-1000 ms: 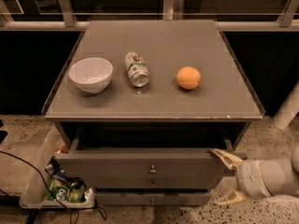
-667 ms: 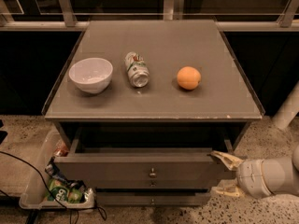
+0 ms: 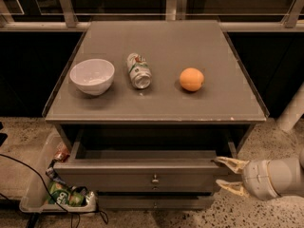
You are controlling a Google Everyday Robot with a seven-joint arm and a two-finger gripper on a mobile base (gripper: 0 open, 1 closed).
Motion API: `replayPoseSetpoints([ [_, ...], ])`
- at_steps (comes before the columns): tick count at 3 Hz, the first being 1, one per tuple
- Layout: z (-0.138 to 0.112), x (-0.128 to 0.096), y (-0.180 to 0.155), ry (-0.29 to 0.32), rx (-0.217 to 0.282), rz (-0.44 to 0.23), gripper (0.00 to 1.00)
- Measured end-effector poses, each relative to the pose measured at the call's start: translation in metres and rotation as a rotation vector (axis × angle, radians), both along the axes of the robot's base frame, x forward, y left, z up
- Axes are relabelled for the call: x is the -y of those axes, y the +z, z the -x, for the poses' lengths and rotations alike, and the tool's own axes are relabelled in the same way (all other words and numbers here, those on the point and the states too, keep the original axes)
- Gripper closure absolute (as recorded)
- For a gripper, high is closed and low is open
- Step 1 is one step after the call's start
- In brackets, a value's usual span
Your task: Open top drawer
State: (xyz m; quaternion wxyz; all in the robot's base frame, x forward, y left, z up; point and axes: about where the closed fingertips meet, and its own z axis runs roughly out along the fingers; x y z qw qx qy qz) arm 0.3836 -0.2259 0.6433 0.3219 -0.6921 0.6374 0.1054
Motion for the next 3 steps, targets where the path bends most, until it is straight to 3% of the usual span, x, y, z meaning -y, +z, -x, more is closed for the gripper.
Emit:
replayPoseSetpoints([
  [3, -0.003, 0.000, 0.016, 0.000, 0.000, 0.000, 1.00],
])
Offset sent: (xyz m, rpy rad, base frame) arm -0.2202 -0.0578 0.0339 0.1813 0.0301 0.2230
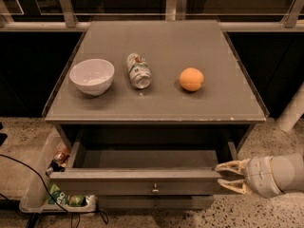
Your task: Open top drawer
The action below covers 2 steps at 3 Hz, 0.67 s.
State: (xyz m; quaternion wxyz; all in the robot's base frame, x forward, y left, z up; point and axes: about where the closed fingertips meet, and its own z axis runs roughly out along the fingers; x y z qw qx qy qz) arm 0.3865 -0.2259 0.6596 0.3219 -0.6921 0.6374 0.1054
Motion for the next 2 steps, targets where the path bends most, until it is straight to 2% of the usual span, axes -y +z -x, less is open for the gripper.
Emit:
replayPoseSetpoints([
  [1, 0.0000, -0.0001, 0.0023, 0.000, 0.000, 0.000, 0.93],
  [2, 0.0000, -0.0001, 0.0023, 0.000, 0.000, 0.000, 0.69],
])
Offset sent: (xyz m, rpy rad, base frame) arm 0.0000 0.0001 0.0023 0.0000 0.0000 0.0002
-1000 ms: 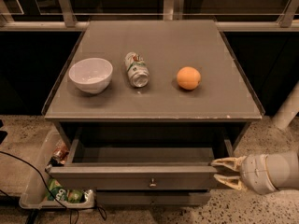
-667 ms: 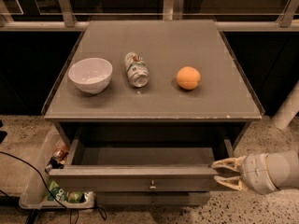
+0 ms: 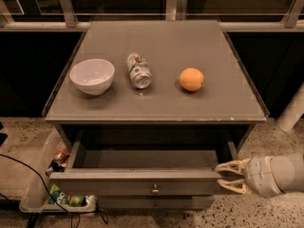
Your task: Open top drawer
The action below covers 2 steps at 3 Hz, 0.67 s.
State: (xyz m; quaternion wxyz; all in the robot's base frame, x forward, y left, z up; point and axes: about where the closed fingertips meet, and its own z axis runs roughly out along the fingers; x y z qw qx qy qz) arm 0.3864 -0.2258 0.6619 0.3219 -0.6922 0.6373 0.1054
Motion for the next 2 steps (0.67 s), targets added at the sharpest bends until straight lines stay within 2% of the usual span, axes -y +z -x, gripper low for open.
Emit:
replayPoseSetpoints([
  [2, -0.0001, -0.0003, 0.0013, 0.001, -0.001, -0.001, 0.23],
])
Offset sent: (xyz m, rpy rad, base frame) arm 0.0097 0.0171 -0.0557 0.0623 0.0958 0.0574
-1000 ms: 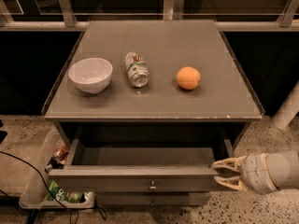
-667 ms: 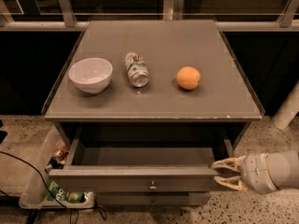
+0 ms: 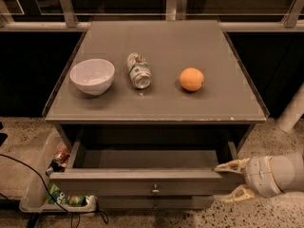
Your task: Open top drawer
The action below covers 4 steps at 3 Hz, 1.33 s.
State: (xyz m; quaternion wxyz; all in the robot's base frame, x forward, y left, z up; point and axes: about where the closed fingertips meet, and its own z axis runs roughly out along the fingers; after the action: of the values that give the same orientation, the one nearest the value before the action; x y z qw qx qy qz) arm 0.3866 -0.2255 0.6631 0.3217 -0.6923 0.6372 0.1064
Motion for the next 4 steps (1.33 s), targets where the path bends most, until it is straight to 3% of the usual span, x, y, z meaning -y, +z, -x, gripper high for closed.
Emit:
replayPoseSetpoints([
  [1, 0.006, 0.001, -0.014, 0.004, -0.021, -0.017, 0.07],
  [3, 0.024, 0.006, -0.039, -0.005, -0.070, -0.052, 0.50],
  [4, 0.021, 0.004, -0.030, -0.005, -0.070, -0.052, 0.72],
])
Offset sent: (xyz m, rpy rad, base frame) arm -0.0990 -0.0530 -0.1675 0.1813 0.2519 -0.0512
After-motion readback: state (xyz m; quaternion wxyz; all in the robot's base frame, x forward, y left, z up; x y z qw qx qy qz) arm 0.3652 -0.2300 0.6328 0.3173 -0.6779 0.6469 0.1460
